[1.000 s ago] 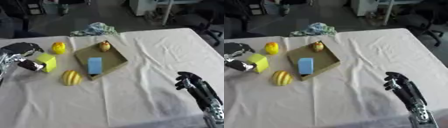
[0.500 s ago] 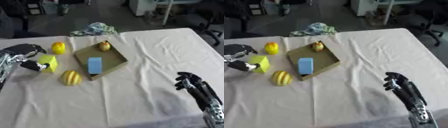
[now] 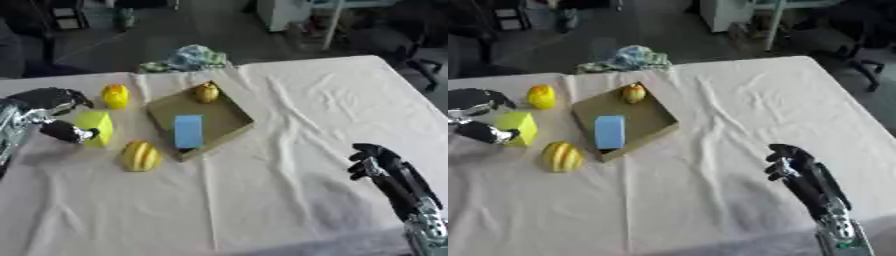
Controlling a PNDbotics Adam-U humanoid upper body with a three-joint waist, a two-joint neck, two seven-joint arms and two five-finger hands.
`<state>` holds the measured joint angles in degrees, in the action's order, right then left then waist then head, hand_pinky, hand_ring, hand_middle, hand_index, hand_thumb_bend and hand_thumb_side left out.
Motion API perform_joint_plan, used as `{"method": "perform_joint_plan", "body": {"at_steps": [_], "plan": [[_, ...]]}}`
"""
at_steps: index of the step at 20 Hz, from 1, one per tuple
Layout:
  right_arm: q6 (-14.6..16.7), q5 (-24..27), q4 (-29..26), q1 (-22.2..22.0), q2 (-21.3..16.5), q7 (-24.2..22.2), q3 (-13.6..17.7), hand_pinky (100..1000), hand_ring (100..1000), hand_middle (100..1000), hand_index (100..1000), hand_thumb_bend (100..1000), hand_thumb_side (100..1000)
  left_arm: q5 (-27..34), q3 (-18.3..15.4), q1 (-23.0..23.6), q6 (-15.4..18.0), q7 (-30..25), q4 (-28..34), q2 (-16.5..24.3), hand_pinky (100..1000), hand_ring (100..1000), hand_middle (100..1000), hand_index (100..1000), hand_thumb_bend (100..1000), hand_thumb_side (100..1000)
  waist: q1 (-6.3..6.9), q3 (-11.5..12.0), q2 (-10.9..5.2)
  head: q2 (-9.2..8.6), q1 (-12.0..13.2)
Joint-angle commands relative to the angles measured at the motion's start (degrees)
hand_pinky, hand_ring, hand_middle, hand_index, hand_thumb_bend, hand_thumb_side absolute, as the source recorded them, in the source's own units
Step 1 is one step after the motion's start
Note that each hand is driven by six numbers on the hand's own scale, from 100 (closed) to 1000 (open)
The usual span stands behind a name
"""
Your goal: Pick up objects on the table and place them in the box.
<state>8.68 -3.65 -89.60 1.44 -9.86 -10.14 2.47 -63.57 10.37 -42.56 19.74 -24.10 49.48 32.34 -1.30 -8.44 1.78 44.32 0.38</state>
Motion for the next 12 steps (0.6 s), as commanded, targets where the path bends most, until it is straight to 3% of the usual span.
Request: {"method": "perform_joint_plan", "body": {"at_steps": [1,12], "plan": [[0.06,0.0,-0.58,0.3,-1.07,-0.11,0.26,518,560,585,763,100,590,0.55,-1.05,-1.83,0.58,-0.57,1.17,2.27,788,799,835,904,316,570,-0.59,0.01,0.36,-0.2,-0.08],[-0.08,0.25,-0.39,0.13,-0.86,-0.47,0.13,518,560,585,763,100,604,-4.24,-1.28,-2.36,1.07,3.82,-1.47,0.92,815,821,848,910,363,502,-1.03,-0.57,0.57,-0.2,-0.18]]}}
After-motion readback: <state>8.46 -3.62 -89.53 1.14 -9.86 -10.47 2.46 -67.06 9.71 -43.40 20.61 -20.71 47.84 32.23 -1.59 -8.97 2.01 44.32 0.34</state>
